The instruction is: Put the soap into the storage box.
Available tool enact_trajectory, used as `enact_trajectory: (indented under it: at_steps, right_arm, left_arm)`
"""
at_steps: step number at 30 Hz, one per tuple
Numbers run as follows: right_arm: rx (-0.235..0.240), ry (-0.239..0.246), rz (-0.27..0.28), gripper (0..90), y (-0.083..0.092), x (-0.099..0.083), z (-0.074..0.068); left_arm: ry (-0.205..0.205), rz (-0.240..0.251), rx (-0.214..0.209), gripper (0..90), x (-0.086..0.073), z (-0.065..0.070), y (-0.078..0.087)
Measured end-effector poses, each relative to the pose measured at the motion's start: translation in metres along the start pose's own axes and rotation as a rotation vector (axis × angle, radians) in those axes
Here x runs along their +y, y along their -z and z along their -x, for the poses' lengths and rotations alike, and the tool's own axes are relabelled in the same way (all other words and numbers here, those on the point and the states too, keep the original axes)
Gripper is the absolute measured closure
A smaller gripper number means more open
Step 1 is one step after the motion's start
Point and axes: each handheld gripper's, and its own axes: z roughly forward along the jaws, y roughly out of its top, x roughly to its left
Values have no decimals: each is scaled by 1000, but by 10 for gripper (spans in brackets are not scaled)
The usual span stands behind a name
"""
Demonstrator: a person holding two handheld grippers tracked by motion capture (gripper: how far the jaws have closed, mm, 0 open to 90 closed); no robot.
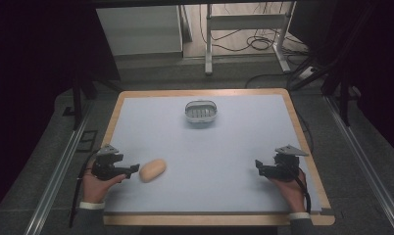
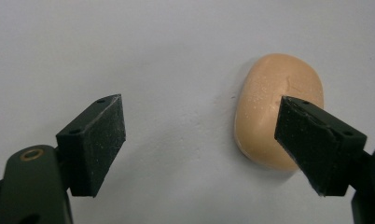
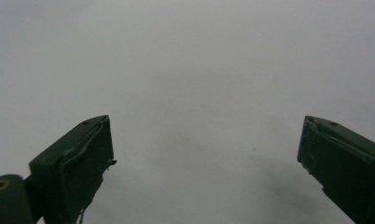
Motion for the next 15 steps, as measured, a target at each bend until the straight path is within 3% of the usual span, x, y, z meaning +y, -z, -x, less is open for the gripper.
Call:
enact_trajectory:
  at_steps: [5,12,13,14,15]
  right_arm:
    - [18,13,56,53,12,0,1]
    - [5,30,48,54,19,-3,0]
    - [11,33,54,55,20,-3,0]
    - [51,36,62,67,22,-3,0]
    - [51,36,62,67,22,-3,0]
  left_arm:
    - [-4,6,8,170,0,1,2]
    - [-11,5,2,169,0,4,2]
    - [-18,3,2,169,0,4,1]
    - [-19,1,5,168,0,4,1]
    - [-19,1,5,168,0,4,1]
